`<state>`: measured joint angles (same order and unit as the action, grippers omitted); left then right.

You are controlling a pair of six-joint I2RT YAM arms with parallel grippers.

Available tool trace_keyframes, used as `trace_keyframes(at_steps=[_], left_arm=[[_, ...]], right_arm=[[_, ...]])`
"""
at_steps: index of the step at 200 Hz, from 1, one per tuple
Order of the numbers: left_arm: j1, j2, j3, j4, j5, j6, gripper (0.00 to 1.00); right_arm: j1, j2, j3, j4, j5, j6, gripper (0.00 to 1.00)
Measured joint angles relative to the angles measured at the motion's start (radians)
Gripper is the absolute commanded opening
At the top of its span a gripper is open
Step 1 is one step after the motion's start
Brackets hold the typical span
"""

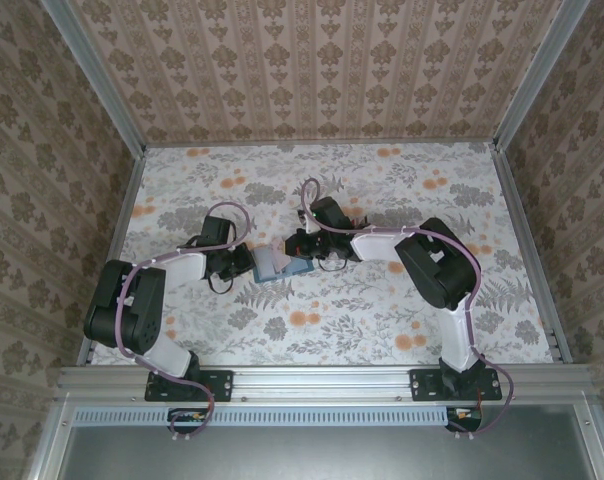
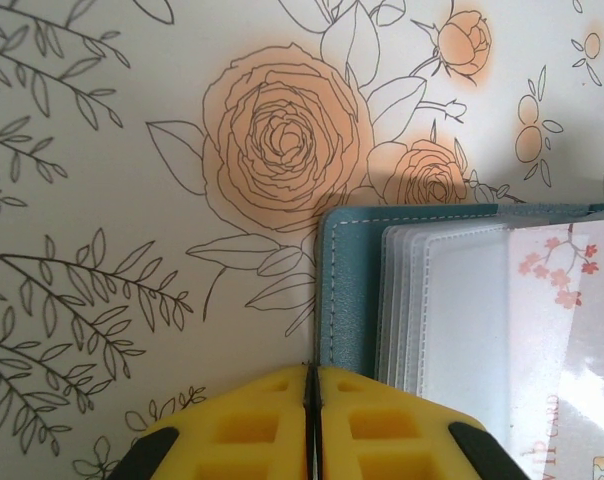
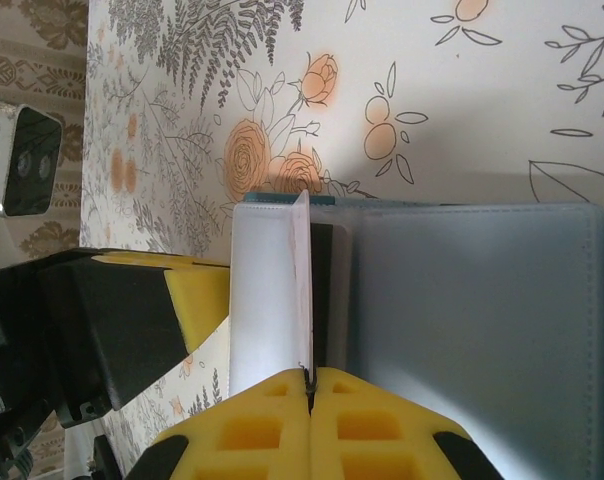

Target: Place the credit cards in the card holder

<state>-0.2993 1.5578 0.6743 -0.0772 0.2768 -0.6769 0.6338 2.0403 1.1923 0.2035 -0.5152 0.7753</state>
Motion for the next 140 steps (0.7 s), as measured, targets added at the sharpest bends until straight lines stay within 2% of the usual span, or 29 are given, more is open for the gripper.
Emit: trace_keyframes(at_steps=[140], left_arm=[[0.002,0.001,-0.009,0.018,0.012,0.000,0.10]], right_arm=[[0.132,0.000,0.039,-0.083,0.231,-0.039,0.10]])
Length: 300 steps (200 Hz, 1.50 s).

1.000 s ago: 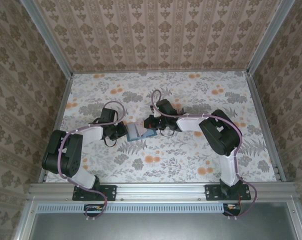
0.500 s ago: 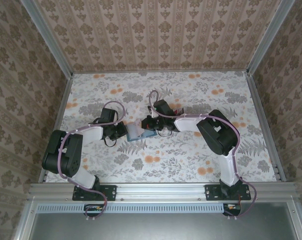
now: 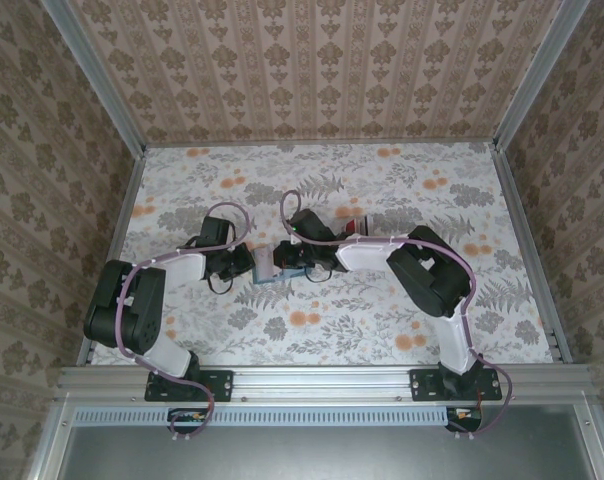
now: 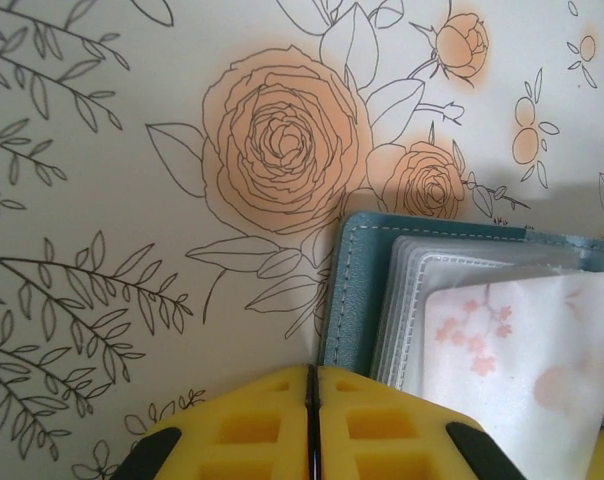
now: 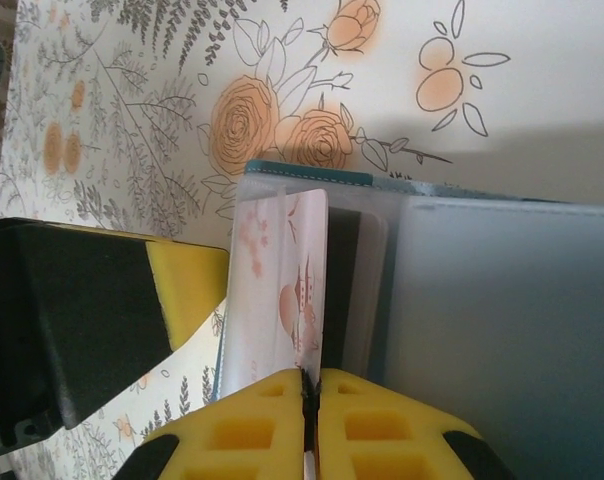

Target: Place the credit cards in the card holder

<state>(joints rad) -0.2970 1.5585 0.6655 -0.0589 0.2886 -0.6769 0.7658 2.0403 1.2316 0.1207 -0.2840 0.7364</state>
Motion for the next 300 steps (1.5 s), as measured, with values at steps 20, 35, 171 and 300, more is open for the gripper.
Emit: trace_keyframes(at_steps=[20,35,171,300], left_arm=[[0.003,0.000,-0.004,0.006,0.005,0.000,0.09],[0.003,0.000,-0.005,0.008,0.005,0.000,0.09],[0.004,-0.014,-0.043,0.068,0.011,-0.005,0.07],[0.006,-0.049,0.106,-0.144,-0.057,0.060,0.17]], right_arm=[[0.006,0.000,-0.003,0.005,0.025,0.006,0.08],[0.011,-0.001,-0.019,0.028,0.045,0.028,0.06],[0.086,-0.025,-0.116,0.196,0.211,0.161,0.15],[0.086,-0.194,-0.115,-0.097,0.228,-0.062,0.48]])
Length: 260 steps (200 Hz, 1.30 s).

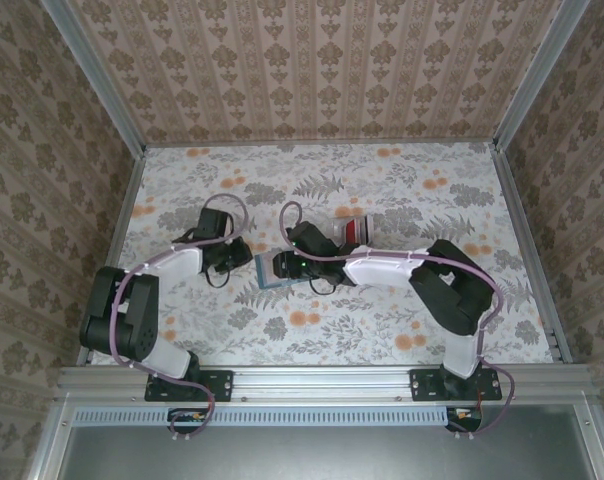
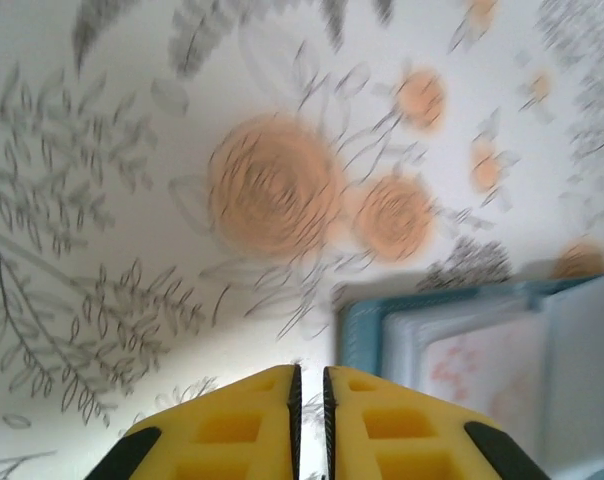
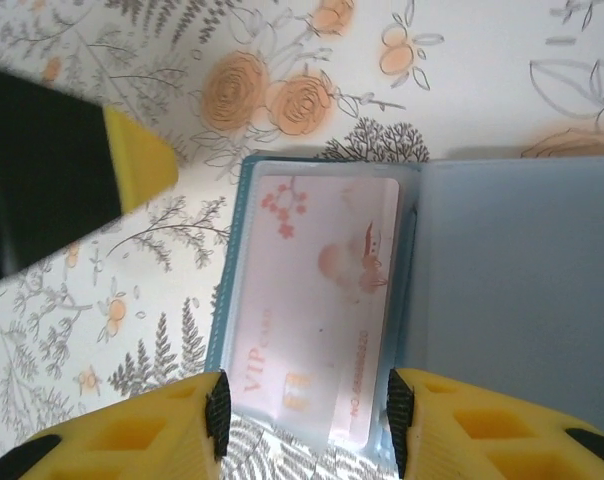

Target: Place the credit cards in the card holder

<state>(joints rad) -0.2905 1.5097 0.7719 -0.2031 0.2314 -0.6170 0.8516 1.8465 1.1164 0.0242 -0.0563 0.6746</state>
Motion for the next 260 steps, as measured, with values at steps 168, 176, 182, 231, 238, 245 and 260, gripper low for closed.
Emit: trace_keyframes(at_steps=[168,176,182,231,238,245,260], left_arm=[[0.004,0.391,0.383,-0.068,0.072,0.117,0.16],[0.004,0.391,0.368,-0.066,0.072,0.117,0.16],[0.004,0.391,0.352,-0.056,0.071,0.117,0.16],[0.010,0.311,0.237,0.004,0.069,0.118,0.15],[0.010,0.299,0.220,0.011,0.068,0.118,0.15],[0.010,0.286,0.204,0.016,0.068,0.118,0.15],[0.010,0.256,0.165,0.024,0.066,0.117,0.15]], right_arm=[[0.056,-0.123,-0.230,-0.033,-0.109,-0.124,0.25],[0.051,-0.118,-0.230,-0.029,-0.107,-0.114,0.25],[0.047,-0.113,-0.231,-0.026,-0.104,-0.102,0.24],[-0.018,-0.070,-0.230,-0.013,-0.087,-0.061,0.24],[-0.020,-0.066,-0.223,-0.013,-0.089,-0.061,0.24],[-0.023,-0.057,-0.211,-0.013,-0.089,-0.061,0.25],[-0.034,-0.029,-0.177,-0.013,-0.089,-0.061,0.25]])
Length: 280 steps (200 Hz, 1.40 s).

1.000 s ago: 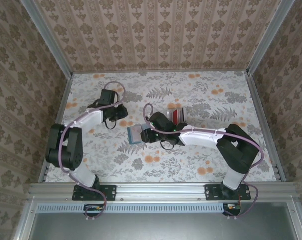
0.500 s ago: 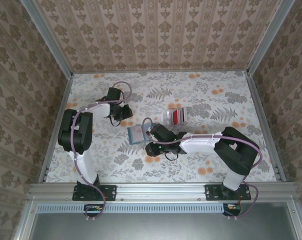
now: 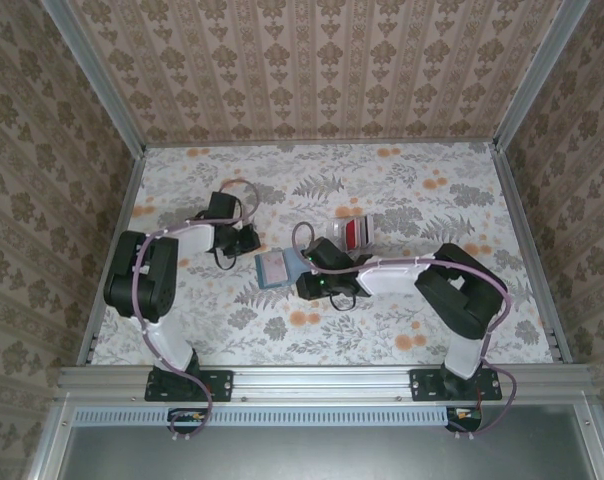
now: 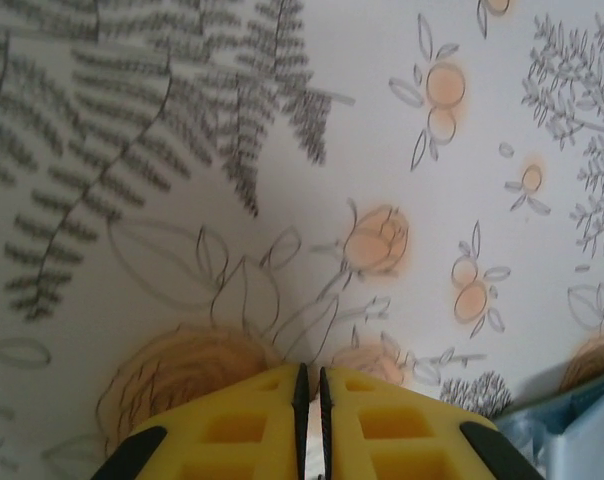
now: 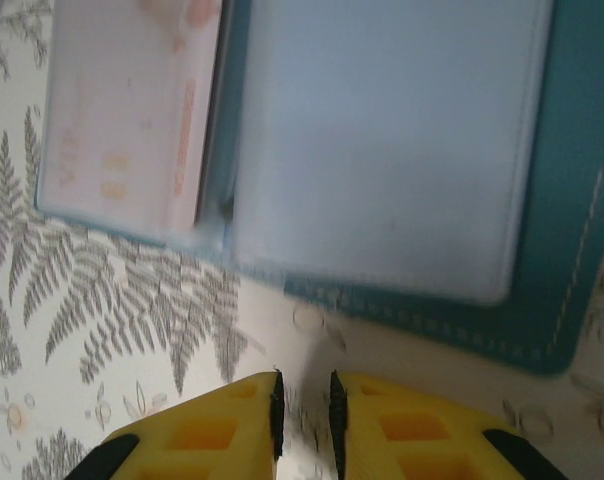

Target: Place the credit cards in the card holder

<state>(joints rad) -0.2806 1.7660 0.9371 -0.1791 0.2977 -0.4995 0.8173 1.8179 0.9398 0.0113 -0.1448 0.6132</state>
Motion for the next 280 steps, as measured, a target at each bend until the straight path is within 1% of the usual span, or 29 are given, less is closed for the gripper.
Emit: trace_keyframes(at_steps=[69,104,131,164,181,215,235,248,267,280], left_arm=[[-0.002,-0.150,-0.173,0.013,-0.005,-0.021,0.15],[-0.039,-0.209,-0.231,0.010,-0.016,-0.047,0.15],[-0.087,-0.251,-0.278,0.022,-0.034,-0.082,0.15],[-0.159,-0.281,-0.318,0.068,-0.084,-0.142,0.15],[-0.210,-0.280,-0.317,0.077,-0.111,-0.179,0.15],[-0.325,-0.258,-0.295,0.086,-0.129,-0.240,0.14],[-0.389,-0.247,-0.281,0.082,-0.128,-0.266,0.14],[-0.413,-0.243,-0.272,0.070,-0.127,-0.272,0.13],[-0.421,-0.242,-0.261,0.039,-0.131,-0.273,0.13],[-0.419,-0.245,-0.256,0.016,-0.140,-0.273,0.13]], right_arm=[[-0.079,0.132,0.179,-0.016,0.011,-0.021,0.26],[-0.119,0.220,0.314,-0.062,0.005,-0.048,0.27],[-0.138,0.300,0.439,-0.109,-0.026,-0.072,0.28],[-0.151,0.382,0.574,-0.161,-0.083,-0.105,0.28],[-0.155,0.415,0.627,-0.178,-0.114,-0.127,0.28],[-0.158,0.472,0.742,-0.254,-0.191,-0.195,0.30],[-0.159,0.480,0.773,-0.294,-0.224,-0.224,0.31],[-0.161,0.480,0.782,-0.312,-0.233,-0.231,0.31],[-0.167,0.480,0.784,-0.330,-0.238,-0.245,0.34],[-0.176,0.478,0.784,-0.342,-0.237,-0.252,0.34]])
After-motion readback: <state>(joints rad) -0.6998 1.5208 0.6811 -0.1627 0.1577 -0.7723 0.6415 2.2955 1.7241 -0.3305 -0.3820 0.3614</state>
